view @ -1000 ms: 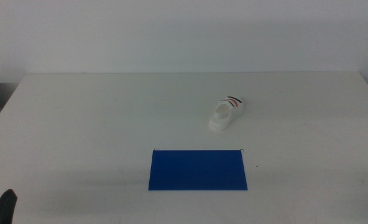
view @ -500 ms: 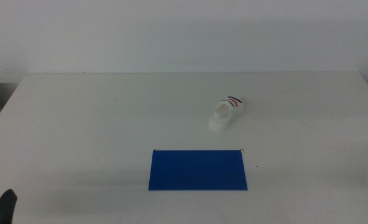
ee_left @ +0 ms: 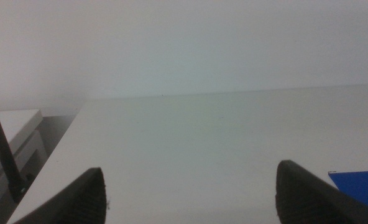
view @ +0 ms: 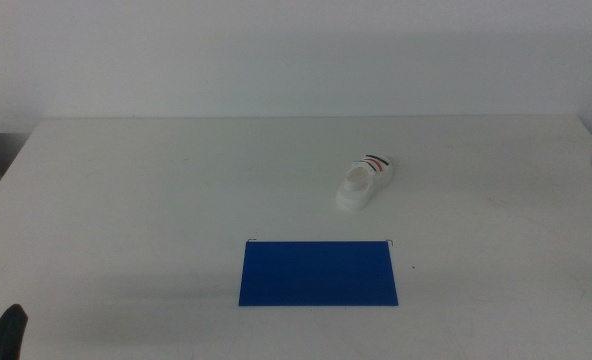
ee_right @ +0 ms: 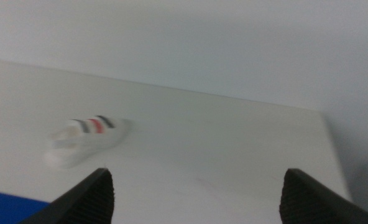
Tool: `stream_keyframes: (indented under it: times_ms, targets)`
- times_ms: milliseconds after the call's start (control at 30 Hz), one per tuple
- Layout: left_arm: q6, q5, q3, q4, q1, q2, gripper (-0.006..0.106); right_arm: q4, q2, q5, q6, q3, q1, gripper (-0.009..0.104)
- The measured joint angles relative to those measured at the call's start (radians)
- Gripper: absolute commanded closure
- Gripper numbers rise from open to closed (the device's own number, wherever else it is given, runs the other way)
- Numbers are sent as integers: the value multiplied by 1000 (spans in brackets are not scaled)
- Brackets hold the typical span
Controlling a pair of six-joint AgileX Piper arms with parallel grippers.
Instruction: Use one arm to grab the shoe from the table and place it on the mat.
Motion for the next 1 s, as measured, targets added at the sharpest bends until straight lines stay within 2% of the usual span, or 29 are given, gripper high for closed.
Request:
stream_keyframes:
  times_ms: [200, 367, 500, 667, 833, 1000]
  targets:
    - [0, 0, 0, 0, 0, 0, 7, 0, 217, 106, 17, -194, 139, 3]
    - [0, 0, 0, 0, 0, 0, 7, -10, 393, 214, 141, -375, 240, 3]
    - [0, 0, 0, 0, 0, 0, 7, -44, 545, 294, 347, -528, 299, 3]
    - [0, 0, 0, 0, 0, 0, 7, -142, 726, 412, 593, -738, 380, 3]
    - [0, 0, 0, 0, 0, 0, 7, -205, 932, 577, 788, -968, 439, 3]
    - [0, 0, 0, 0, 0, 0, 7, -244, 1127, 777, 963, -1213, 450, 3]
